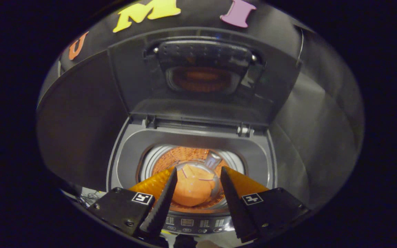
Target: Put the clothes into the washing machine and then close the washing machine lid.
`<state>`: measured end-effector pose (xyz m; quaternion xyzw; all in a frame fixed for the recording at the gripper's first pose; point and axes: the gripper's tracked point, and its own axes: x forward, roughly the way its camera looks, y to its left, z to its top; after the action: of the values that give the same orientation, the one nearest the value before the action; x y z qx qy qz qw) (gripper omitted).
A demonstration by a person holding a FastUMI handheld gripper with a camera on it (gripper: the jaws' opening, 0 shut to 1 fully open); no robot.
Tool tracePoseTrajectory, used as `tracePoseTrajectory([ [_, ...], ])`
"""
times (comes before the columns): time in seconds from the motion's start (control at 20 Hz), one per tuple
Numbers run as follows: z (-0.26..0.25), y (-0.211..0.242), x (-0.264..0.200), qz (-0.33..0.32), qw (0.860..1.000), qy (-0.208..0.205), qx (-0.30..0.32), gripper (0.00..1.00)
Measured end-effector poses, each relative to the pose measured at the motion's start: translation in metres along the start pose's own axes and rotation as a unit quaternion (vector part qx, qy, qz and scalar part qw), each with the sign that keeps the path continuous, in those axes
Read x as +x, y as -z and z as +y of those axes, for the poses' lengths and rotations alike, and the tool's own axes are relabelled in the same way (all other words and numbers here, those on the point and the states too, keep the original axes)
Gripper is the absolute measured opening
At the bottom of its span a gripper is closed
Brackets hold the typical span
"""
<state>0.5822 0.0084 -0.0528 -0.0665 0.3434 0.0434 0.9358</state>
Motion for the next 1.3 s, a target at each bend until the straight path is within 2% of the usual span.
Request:
tracePoseTrajectory([
  [0.25, -0.001, -0.043, -0.017, -0.040, 0.999, -0.006, 0.015, 0.80],
  [0.6, -0.014, -0.127, -0.039, -0.102, 0.994, -0.007, 0.024, 0.80],
  [1.3, -0.014, -0.232, -0.050, -0.164, 0.985, -0.012, 0.051, 0.80],
])
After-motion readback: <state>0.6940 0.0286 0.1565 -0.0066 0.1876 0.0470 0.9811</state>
